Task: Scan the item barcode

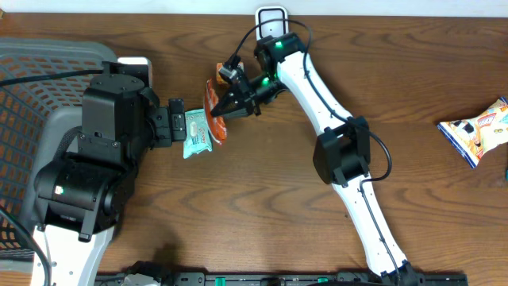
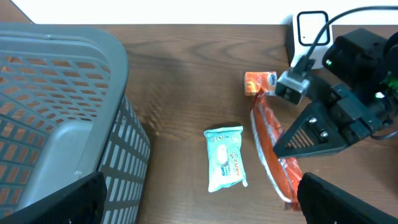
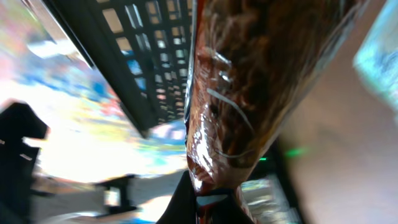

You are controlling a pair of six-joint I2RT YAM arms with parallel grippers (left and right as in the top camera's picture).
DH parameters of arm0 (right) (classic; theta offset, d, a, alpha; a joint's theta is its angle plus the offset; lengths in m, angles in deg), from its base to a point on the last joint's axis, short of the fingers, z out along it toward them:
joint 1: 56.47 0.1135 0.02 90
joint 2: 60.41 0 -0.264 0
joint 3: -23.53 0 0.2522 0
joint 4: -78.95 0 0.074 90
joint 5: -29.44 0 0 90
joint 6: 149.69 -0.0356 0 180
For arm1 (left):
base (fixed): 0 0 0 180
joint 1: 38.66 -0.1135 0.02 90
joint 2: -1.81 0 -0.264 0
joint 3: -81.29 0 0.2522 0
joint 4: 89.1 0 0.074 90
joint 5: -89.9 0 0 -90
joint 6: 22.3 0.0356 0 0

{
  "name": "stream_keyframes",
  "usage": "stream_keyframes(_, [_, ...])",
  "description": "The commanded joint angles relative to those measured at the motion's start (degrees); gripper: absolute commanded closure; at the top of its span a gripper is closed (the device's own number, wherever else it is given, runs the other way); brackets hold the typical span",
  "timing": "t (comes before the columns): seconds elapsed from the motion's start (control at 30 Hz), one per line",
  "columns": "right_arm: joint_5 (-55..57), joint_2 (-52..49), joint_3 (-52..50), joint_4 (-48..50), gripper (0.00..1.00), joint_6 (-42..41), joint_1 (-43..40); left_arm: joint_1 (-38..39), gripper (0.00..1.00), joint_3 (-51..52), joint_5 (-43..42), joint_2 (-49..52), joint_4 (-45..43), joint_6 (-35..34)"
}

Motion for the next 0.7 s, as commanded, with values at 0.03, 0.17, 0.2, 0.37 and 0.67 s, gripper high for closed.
stream_keyframes(0.03, [-6.23,1.49,-0.22,0.00,0.99,-19.02,0.35,-0.28,0.02,0.02,0.52,0.15,0.00,0.09])
stream_keyframes(0.17, [-6.21,2.32,-0.22,0.00,0.99,-19.47,-1.11,-0.31,0.02,0.02,0.52,0.15,0.00,0.09])
stream_keyframes(0.2, [-6.16,2.69,-0.22,0.00,0.99,-18.14,-1.57,-0.28,0.02,0.02,0.52,0.15,0.00,0.09])
stream_keyframes(0.37, [3.69,4.66,-0.22,0.00,0.99,-4.15,-3.93,-0.28,0.02,0.02,0.52,0.15,0.00,0.09])
stream_keyframes(0.67, [20.55,22.56,-17.51,-0.02,0.99,8.72,-5.97,-0.28,0.02,0.02,0.52,0.15,0.00,0.09])
